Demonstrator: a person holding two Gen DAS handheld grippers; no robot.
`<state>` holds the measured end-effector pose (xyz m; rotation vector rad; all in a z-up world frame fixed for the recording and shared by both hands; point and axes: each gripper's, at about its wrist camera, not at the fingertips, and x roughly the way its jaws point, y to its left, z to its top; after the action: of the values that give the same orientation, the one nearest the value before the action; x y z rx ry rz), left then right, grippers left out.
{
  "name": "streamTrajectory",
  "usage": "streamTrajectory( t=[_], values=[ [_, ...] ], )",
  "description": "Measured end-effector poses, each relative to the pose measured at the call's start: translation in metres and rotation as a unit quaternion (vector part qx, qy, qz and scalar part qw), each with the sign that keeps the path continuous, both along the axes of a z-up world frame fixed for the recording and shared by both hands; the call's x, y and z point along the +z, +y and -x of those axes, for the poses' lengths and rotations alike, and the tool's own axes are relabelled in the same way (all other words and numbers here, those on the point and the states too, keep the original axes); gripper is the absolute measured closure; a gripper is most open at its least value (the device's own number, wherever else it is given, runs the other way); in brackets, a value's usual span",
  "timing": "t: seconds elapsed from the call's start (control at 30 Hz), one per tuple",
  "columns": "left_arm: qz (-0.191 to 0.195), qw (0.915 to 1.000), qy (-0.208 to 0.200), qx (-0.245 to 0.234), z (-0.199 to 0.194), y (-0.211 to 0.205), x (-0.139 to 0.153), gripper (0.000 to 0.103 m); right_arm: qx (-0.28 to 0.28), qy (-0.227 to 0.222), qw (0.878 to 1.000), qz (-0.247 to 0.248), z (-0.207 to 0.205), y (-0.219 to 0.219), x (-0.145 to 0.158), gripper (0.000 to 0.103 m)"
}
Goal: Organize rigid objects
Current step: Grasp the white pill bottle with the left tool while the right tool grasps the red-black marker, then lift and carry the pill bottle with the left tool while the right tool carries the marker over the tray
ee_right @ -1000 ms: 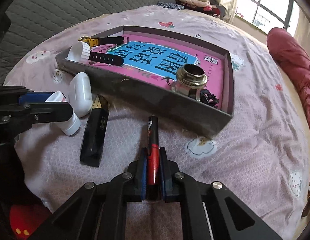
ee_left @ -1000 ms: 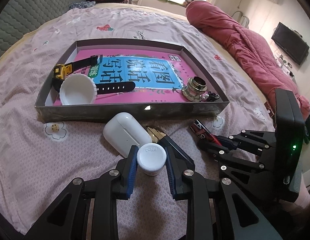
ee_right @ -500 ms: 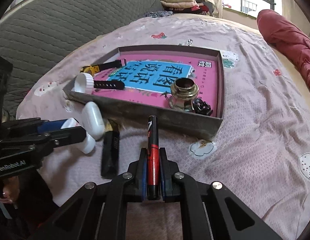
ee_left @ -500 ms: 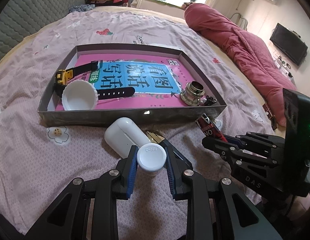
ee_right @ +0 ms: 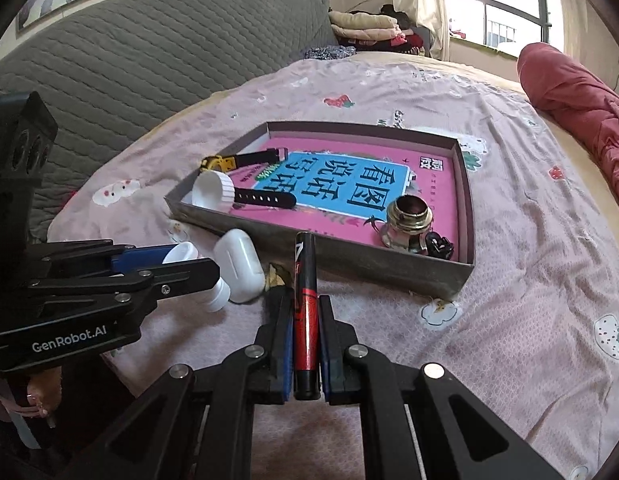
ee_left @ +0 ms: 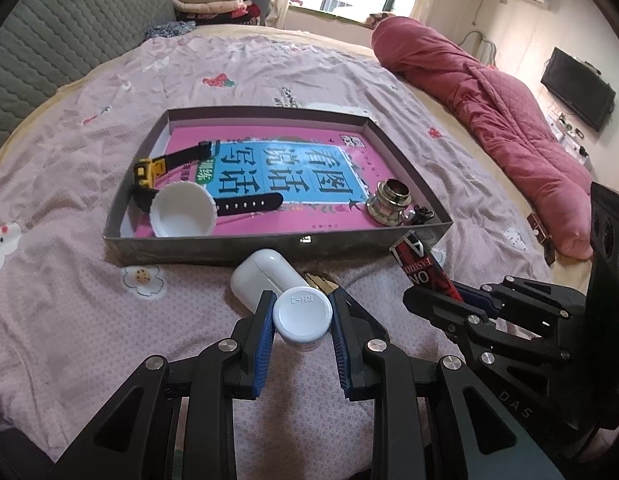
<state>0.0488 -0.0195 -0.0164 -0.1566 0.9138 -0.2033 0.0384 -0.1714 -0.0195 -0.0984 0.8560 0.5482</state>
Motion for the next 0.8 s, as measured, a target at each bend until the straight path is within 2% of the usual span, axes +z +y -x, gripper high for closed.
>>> streamTrajectory(
  t=[0.37,0.8],
  values=[
    [-0.023,0.9996,-0.017,0.004,0.005,-0.001,0.011,0.076,-0.009,-0.023,1.0,-0.019,0.009,0.0,0.017,0.093],
    [-0.032,0.9987,-0.038,0.011,0.004,0.003,0.028,0.076,-0.017,-0.048,0.998,-0.048,0.012,-0.001,0.038,0.092]
  ],
)
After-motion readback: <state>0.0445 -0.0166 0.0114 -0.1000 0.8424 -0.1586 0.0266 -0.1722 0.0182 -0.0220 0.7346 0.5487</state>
